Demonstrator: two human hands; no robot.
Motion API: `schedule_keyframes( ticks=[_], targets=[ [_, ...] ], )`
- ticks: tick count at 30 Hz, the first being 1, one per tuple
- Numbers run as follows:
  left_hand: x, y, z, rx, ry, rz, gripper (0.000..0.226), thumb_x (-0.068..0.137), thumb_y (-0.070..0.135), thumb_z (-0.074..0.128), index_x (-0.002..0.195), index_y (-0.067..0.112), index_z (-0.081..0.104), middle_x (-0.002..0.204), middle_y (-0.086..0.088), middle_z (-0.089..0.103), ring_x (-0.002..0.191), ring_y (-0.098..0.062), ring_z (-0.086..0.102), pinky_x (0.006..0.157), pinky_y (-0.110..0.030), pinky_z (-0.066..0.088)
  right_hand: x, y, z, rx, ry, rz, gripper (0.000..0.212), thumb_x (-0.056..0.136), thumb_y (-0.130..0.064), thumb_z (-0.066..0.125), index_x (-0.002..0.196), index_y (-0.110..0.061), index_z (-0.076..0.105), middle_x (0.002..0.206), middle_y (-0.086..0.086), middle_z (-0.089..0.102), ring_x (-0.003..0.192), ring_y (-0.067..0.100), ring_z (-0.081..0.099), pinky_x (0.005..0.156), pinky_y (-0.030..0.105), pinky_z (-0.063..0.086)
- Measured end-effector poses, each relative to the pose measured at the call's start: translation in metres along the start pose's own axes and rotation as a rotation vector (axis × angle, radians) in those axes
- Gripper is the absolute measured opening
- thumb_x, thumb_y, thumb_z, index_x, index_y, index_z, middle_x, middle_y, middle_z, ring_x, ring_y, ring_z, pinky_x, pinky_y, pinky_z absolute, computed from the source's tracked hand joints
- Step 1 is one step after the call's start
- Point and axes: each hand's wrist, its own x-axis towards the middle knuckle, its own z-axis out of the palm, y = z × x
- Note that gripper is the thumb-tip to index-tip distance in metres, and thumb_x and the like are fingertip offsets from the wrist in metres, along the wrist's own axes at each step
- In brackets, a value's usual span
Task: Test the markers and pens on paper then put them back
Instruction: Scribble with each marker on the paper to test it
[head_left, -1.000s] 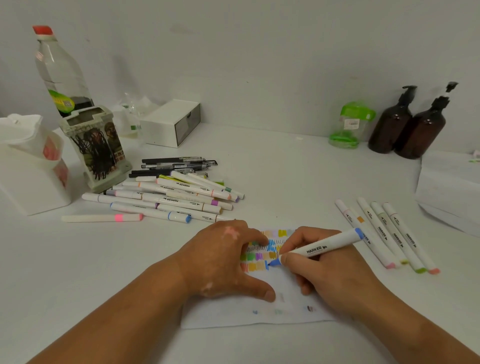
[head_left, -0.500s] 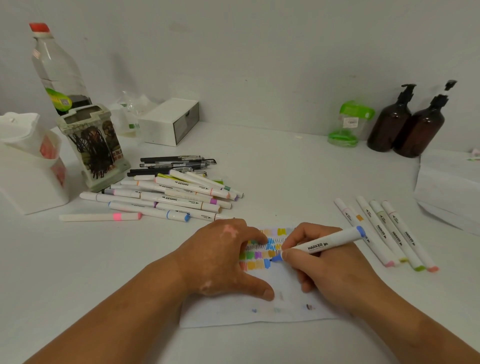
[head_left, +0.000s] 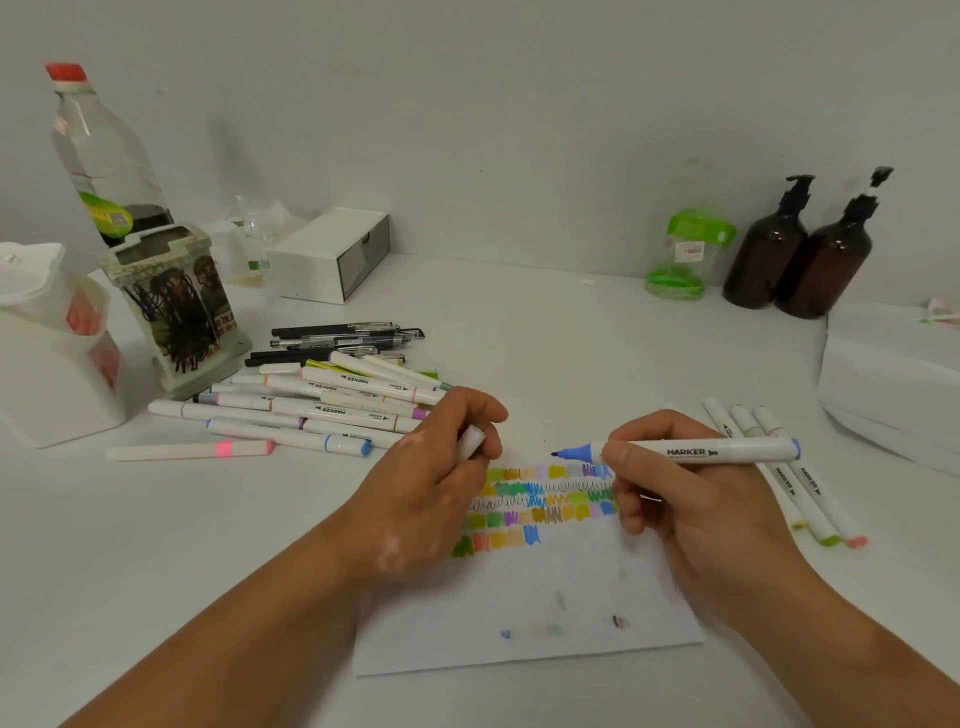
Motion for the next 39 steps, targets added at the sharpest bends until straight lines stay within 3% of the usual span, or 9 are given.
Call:
schedule_keyframes(
  ticks=[3,6,10,16,22,26,30,33,39],
  targets=[
    [-0.001,0.001,0.002,-0.159,0.005,0.036,0.035,0.102,0.004,0.043,0.124,0.031,0.047,0.110,0.013,0.068,0.093,-0.009,0.068,0.082,-0.027,0.055,0.001,-0.002,-0.001,0.143,-0.003,0.026,0.012,0.070,-0.010,0.077,0.081,-0.011,0.073,0.064,0.014,0.060,0.055,0.020,0.057,0.047,0.026,0.048],
    [-0.001,0.001,0.003,-0.286,-0.034,0.034,0.034,0.101,0.009,0.051,0.130,0.027,0.046,0.120,0.008,0.070,0.106,-0.015,0.070,0.091,-0.025,0.055,0.000,-0.006,-0.003,0.249,0.003,0.037,0.006,0.070,-0.013,0.067,0.074,-0.015,0.071,0.061,0.012,0.059,0.051,0.019,0.056,0.044,0.026,0.047],
    [-0.001,0.003,0.003,-0.310,-0.075,0.005,0.023,0.091,0.022,0.061,0.113,0.017,0.059,0.107,0.003,0.076,0.100,-0.017,0.073,0.086,-0.027,0.058,0.001,-0.009,-0.003,0.202,0.013,-0.004,0.011,0.075,-0.010,0.067,0.068,-0.018,0.070,0.060,0.009,0.059,0.049,0.018,0.055,0.043,0.025,0.046],
    [-0.001,0.007,0.003,-0.194,-0.069,0.022,0.024,0.083,0.034,0.066,0.106,0.027,0.070,0.094,0.006,0.077,0.086,-0.013,0.074,0.077,-0.023,0.059,-0.001,-0.005,-0.003,0.114,-0.042,-0.021,0.001,0.074,-0.017,0.071,0.075,-0.016,0.071,0.063,0.012,0.062,0.054,0.020,0.058,0.046,0.026,0.047],
    [-0.005,0.008,0.007,-0.122,-0.062,0.061,0.019,0.085,0.032,0.068,0.103,0.035,0.072,0.091,0.012,0.076,0.080,-0.008,0.073,0.071,-0.014,0.055,-0.006,-0.006,0.002,-0.004,-0.082,-0.027,0.012,0.074,-0.024,0.078,0.081,-0.015,0.074,0.071,0.017,0.069,0.062,0.025,0.065,0.054,0.028,0.053],
    [-0.008,0.008,0.004,-0.137,-0.029,0.095,0.022,0.085,0.024,0.071,0.106,0.028,0.074,0.092,0.010,0.077,0.084,-0.008,0.074,0.074,-0.016,0.056,-0.009,-0.010,0.005,-0.014,-0.083,-0.038,0.026,0.067,-0.035,0.081,0.082,-0.015,0.075,0.071,0.017,0.071,0.061,0.025,0.068,0.056,0.027,0.055],
    [-0.008,0.007,0.004,-0.115,-0.023,0.123,0.024,0.082,0.030,0.070,0.106,0.029,0.074,0.089,0.008,0.077,0.082,-0.010,0.074,0.074,-0.020,0.057,-0.008,-0.010,0.007,-0.018,-0.098,-0.029,0.027,0.066,-0.038,0.083,0.080,-0.017,0.076,0.071,0.016,0.072,0.061,0.025,0.068,0.056,0.028,0.054],
    [-0.005,0.008,0.002,-0.036,-0.013,0.150,0.024,0.084,0.038,0.067,0.107,0.039,0.073,0.090,0.014,0.074,0.084,-0.007,0.072,0.070,-0.015,0.055,-0.006,-0.014,0.001,-0.042,-0.129,-0.078,0.043,0.063,-0.051,0.090,0.085,-0.016,0.077,0.071,0.015,0.070,0.061,0.024,0.066,0.056,0.030,0.053],
    [0.000,-0.002,-0.006,0.066,0.037,0.085,0.024,0.093,0.024,0.066,0.104,0.044,0.072,0.094,0.025,0.066,0.092,0.002,0.066,0.070,-0.011,0.051,-0.004,-0.027,-0.014,-0.062,-0.331,-0.008,0.058,0.073,-0.064,0.074,0.099,-0.012,0.079,0.085,0.021,0.075,0.064,0.024,0.064,0.056,0.031,0.052]
  ],
)
